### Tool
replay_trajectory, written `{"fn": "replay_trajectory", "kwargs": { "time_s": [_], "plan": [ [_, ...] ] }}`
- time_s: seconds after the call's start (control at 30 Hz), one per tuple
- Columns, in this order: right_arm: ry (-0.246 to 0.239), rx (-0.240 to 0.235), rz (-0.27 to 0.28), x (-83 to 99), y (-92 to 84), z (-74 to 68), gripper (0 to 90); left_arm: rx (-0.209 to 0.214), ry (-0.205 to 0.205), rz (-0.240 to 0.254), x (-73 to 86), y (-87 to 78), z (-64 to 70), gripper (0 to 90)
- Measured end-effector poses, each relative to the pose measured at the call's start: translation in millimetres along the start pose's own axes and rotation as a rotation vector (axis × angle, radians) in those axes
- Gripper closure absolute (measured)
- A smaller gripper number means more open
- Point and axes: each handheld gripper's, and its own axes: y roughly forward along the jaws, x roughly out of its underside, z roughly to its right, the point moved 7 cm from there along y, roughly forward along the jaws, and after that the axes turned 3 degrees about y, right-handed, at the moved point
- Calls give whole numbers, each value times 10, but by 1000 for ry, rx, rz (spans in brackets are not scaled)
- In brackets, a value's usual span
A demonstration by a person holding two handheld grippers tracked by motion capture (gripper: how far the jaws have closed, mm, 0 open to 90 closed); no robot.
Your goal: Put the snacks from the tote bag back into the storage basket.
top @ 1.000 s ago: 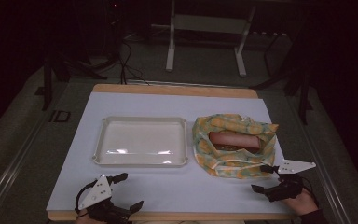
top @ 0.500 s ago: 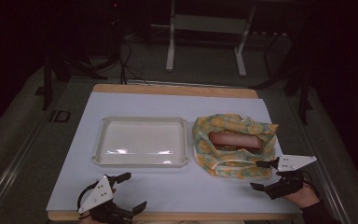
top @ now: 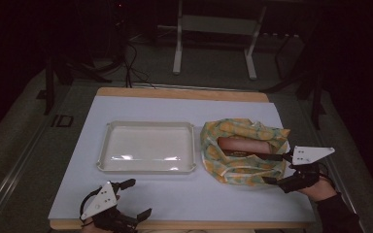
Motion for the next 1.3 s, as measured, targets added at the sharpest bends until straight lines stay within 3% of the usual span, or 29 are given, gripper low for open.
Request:
{"fn": "replay_trajectory", "kwargs": {
  "time_s": [0.37,0.7,0.97,1.0,1.3],
  "plan": [
    [15,65,-25,-150,6,363,219,4,6,-12,18,-1,12,0],
    [15,84,-44,-227,87,626,254,9,15,-22,34,-2,21,0],
    [24,70,-113,-280,254,870,283,3,15,-23,38,-7,11,0],
    [17,75,-141,-263,315,928,288,4,16,-24,40,-7,13,0],
    [13,59,-269,-138,547,1056,282,3,18,-29,53,-13,7,0]
  ]
}}
